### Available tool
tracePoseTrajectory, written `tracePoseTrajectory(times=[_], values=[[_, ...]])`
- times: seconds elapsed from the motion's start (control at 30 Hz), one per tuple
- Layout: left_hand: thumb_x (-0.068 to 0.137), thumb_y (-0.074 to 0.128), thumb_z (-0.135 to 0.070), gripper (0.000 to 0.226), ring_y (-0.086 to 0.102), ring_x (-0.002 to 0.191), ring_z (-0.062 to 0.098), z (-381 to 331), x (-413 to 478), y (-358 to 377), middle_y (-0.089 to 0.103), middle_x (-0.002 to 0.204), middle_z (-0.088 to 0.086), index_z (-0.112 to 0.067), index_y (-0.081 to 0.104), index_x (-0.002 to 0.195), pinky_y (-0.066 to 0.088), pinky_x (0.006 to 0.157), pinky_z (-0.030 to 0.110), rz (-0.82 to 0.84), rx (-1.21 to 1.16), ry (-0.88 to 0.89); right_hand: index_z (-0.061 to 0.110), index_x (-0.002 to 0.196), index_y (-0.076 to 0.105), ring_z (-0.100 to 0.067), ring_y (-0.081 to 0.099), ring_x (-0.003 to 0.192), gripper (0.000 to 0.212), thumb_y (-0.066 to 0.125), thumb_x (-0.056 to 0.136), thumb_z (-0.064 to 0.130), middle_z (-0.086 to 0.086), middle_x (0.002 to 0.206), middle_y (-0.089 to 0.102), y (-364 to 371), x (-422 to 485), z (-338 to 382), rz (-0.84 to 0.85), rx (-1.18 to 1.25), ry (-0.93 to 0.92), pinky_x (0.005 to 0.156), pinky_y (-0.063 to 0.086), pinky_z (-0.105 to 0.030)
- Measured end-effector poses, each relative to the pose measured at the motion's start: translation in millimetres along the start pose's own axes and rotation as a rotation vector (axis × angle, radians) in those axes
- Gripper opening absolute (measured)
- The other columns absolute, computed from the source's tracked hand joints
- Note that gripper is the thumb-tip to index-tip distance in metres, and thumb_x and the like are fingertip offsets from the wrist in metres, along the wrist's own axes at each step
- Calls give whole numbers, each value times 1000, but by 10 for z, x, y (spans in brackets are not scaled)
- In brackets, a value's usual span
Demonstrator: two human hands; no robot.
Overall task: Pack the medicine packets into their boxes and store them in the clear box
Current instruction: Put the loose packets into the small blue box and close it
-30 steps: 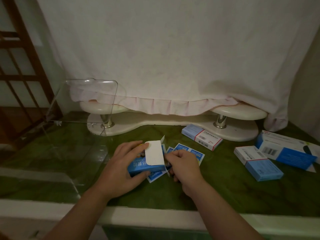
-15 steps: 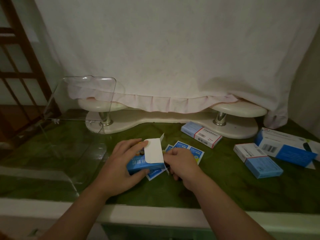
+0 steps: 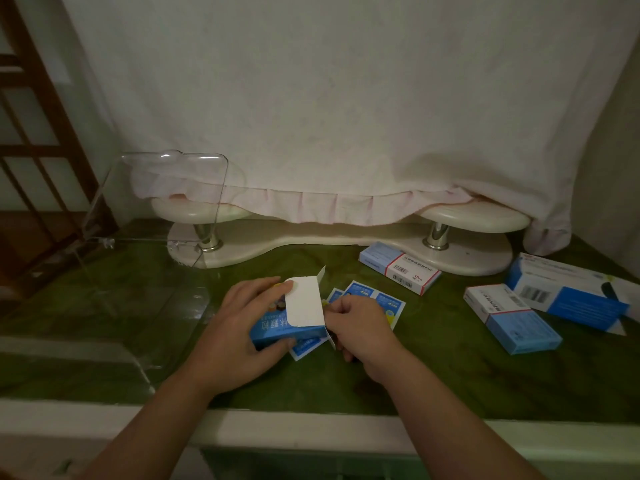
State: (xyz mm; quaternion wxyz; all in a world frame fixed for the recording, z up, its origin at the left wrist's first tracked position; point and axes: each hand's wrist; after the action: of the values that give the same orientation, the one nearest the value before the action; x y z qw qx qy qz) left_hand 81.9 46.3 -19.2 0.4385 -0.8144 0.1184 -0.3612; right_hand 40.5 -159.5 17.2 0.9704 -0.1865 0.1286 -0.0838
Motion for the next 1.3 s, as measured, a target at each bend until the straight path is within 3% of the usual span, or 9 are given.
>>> tracePoseTrajectory(times=[0.33,0.57,0.8,0.97,1.13,1.3], values=[[78,77,-42,80,27,138,2,-3,-4,2,34,148,-20,-43,34,146,27,103,18,-3,-13,-1,25,81,63,-10,50,50,14,61,94,22,1,80,62,19,-8,-23,-22,-15,-41,37,38,-20],[80,75,-45,80,22,137,-4,1,-3,4,30,148,-24,-46,31,146,28,103,19,9,-17,-21,21,82,64,-8,50,49,12,62,94,24,0,73,62,-11,-24,-63,-27,12,-85,38,39,-19],[80,74,-44,78,22,137,-3,-12,-5,-11,30,148,-24,-50,29,144,27,104,20,1,-38,-54,14,75,66,-6,45,46,16,70,88,22,5,54,59,-207,-97,-269,-210,337,-179,44,38,-21],[80,75,-44,82,22,135,-7,-46,-4,-35,30,145,-27,-54,25,144,28,105,21,1,-69,-69,12,81,68,-8,48,48,9,69,89,16,3,58,59,-484,-58,-385,-337,404,-162,47,38,-23],[77,77,-46,95,21,132,-10,-79,-3,-50,29,141,-26,-47,17,151,28,104,23,-3,-106,-126,15,79,68,-7,52,51,9,71,88,15,3,60,62,-459,-75,-417,-266,276,-213,49,43,-21],[78,77,-44,86,20,133,-15,-71,-1,-46,31,141,-29,-48,27,147,25,101,14,-17,-98,-94,18,77,68,-3,57,56,11,71,87,13,4,66,66,-424,-84,-428,-245,219,-278,57,47,-20]])
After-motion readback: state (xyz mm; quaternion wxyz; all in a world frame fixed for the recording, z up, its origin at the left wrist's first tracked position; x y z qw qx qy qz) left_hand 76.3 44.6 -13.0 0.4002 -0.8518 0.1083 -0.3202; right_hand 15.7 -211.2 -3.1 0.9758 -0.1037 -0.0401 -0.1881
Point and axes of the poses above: each hand's wrist, its own x-axis towards the middle knuckle, its own y-axis out of the palm, z = x × y
